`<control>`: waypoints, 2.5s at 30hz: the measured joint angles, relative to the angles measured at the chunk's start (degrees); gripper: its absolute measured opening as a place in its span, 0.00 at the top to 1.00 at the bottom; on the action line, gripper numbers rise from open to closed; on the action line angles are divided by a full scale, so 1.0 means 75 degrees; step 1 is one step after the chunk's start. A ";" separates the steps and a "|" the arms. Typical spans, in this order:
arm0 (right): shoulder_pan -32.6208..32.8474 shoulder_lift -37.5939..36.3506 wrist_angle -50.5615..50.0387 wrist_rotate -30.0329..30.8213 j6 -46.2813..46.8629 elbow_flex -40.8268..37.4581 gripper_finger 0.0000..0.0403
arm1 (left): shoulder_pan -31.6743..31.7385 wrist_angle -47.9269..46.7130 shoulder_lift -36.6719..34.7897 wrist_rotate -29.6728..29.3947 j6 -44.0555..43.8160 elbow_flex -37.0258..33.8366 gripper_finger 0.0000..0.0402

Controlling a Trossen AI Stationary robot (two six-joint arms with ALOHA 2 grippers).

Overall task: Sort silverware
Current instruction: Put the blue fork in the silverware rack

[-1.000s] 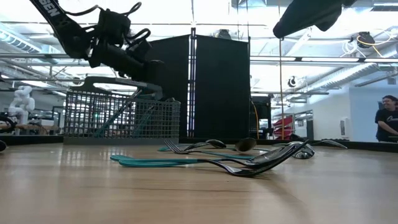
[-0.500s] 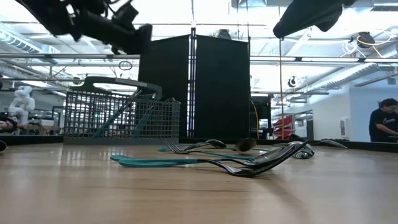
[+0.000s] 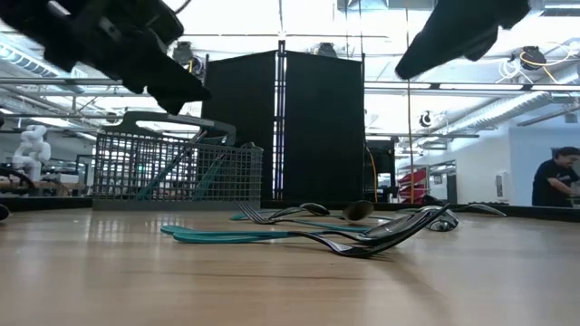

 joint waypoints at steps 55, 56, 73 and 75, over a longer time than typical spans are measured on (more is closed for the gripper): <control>-0.0127 0.0048 -0.0617 -0.2145 -0.1926 0.0991 1.00 | -0.3577 0.0521 0.7041 -0.1865 0.0818 0.4724 0.71; -0.0127 0.0048 -0.0598 -0.2202 -0.1957 0.0991 1.00 | -0.3584 0.0423 0.7041 -0.1865 0.0822 0.4724 0.71; -0.0761 0.0050 -0.0128 -0.1346 -0.3979 0.0991 1.00 | -0.3531 -0.0316 0.7041 -0.1875 0.1554 0.5125 0.71; -0.0789 0.0050 -0.0200 -0.1355 -0.3987 0.0991 1.00 | -0.3610 -0.0373 0.7041 -0.2282 0.1550 0.5151 0.71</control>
